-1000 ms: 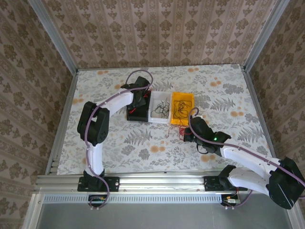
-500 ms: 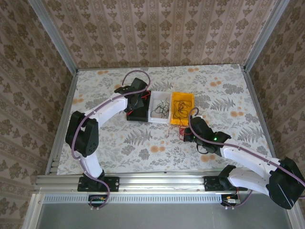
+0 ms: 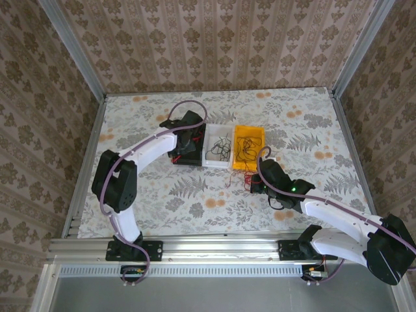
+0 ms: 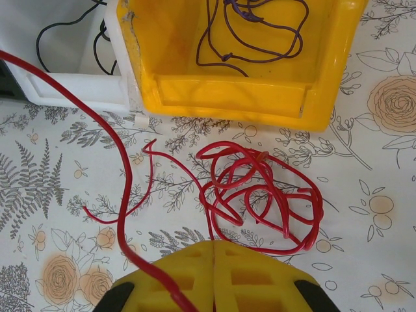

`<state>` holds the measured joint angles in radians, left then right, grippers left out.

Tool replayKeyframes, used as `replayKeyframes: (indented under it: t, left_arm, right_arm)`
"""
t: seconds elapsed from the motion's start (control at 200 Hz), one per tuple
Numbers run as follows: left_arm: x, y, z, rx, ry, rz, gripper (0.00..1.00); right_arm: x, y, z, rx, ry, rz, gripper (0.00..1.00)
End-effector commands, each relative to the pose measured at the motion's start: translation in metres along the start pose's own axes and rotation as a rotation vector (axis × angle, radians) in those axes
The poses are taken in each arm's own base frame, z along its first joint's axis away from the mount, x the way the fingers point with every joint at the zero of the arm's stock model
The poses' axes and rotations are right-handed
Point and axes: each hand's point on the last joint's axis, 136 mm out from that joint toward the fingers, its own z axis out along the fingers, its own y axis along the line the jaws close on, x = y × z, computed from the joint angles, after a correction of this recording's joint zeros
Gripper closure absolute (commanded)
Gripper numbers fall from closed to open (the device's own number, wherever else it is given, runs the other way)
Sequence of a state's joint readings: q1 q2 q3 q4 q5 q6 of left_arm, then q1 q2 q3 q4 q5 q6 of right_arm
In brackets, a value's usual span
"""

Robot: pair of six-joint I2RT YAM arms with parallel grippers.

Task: Untangle the cables

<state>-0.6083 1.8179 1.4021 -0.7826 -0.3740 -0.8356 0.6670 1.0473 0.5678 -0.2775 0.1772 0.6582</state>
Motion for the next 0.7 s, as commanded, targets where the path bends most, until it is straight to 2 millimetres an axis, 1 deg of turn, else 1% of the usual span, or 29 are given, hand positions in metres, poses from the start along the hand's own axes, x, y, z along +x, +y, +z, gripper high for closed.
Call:
replayKeyframes:
  t: [0.0,0.115,0.265,0.34,0.465,0.6,0.695]
  left_arm:
    - [-0.004,0.001,0.002,-0.046,-0.001,-0.011,1.0]
    - [-0.009,-0.01,0.013,-0.056,0.008,0.008,1.0]
    - [-0.023,-0.03,0.024,-0.049,-0.005,0.016,1.0]
    - [-0.034,-0.04,0.029,-0.034,-0.04,0.004,1.0]
    - [-0.044,-0.055,0.043,0.013,-0.106,-0.016,1.0]
    - [-0.045,-0.07,0.057,0.075,-0.134,-0.034,1.0]
    - [-0.04,-0.074,0.064,0.098,-0.133,-0.045,1.0]
  right_arm:
    - [-0.002,0.002,-0.001,-0.01,0.0,-0.006,0.93]
    - [-0.002,0.003,-0.001,-0.012,-0.002,-0.004,0.94]
    - [0.0,0.002,0.0,-0.015,0.006,-0.004,0.93]
    - [0.003,0.002,0.0,-0.019,0.016,-0.006,0.93]
    - [0.007,0.002,0.002,-0.019,0.028,-0.007,0.93]
    - [0.006,0.002,0.001,-0.017,0.03,-0.014,0.93]
    - [0.005,0.002,0.0,-0.016,0.028,-0.014,0.93]
